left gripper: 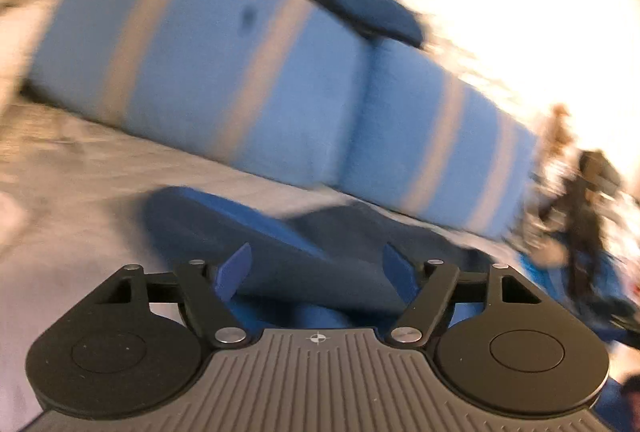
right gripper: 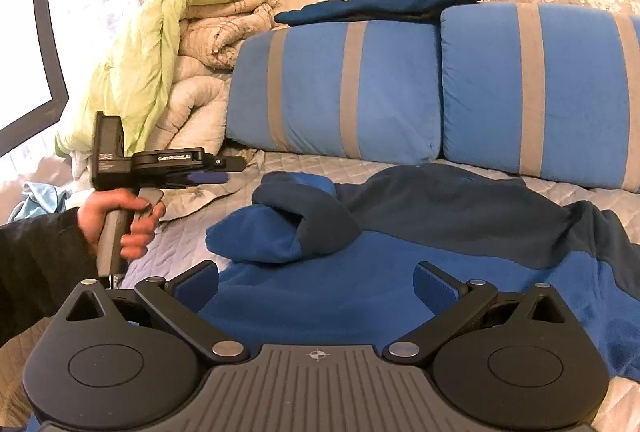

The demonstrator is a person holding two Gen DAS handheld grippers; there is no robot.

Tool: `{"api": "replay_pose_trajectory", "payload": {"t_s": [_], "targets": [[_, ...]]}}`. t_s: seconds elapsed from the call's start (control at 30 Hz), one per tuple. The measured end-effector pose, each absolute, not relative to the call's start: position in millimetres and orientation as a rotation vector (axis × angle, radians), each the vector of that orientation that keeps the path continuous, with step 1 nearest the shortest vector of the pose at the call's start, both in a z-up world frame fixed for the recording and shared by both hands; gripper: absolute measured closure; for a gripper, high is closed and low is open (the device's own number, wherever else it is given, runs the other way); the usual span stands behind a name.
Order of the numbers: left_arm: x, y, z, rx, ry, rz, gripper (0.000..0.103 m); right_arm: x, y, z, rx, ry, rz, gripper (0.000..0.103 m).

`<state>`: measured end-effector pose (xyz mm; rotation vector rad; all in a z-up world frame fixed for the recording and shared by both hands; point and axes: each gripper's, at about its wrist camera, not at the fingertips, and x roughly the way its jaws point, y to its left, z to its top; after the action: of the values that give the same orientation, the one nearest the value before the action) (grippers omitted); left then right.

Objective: Fold clothes
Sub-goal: 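Lift the cuff with the left tool and pull the sleeve outward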

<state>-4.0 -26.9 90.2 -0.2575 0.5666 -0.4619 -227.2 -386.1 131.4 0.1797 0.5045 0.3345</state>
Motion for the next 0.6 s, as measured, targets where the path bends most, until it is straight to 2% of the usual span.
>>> {"api": "replay_pose_trajectory", "payload": {"t_s": [0.33,0.43,0.5,0.53,0.57,0.6], "targets": [[82.8,42.5,26.0,-0.638,0.7,-0.266,0.033,-227.6,-384.6,131.1,0.192,0.502,0.351,0.0],[95.4,49.3,5.2,-0.756,0.727,-0.238,0.045,-225.8,-383.5,130.7,0.19,0.512,0.346,0.0],[102.1,52.6,-6.9,-0.836,0.739,-0.226,0.061,-224.5,-382.7,130.5,0.188,0.518,0.343,0.0],[102.7,50.7,-10.7,-0.864,0.742,-0.224,0.081,-223.9,-382.3,130.3,0.188,0.521,0.342,0.0],[101.6,47.4,-11.5,-0.867,0.747,-0.232,0.089,-223.3,-381.9,130.2,0.187,0.525,0.34,0.0],[100.0,44.0,-11.3,-0.862,0.746,-0.241,0.09,-222.7,-381.5,130.1,0.186,0.528,0.339,0.0]]}}
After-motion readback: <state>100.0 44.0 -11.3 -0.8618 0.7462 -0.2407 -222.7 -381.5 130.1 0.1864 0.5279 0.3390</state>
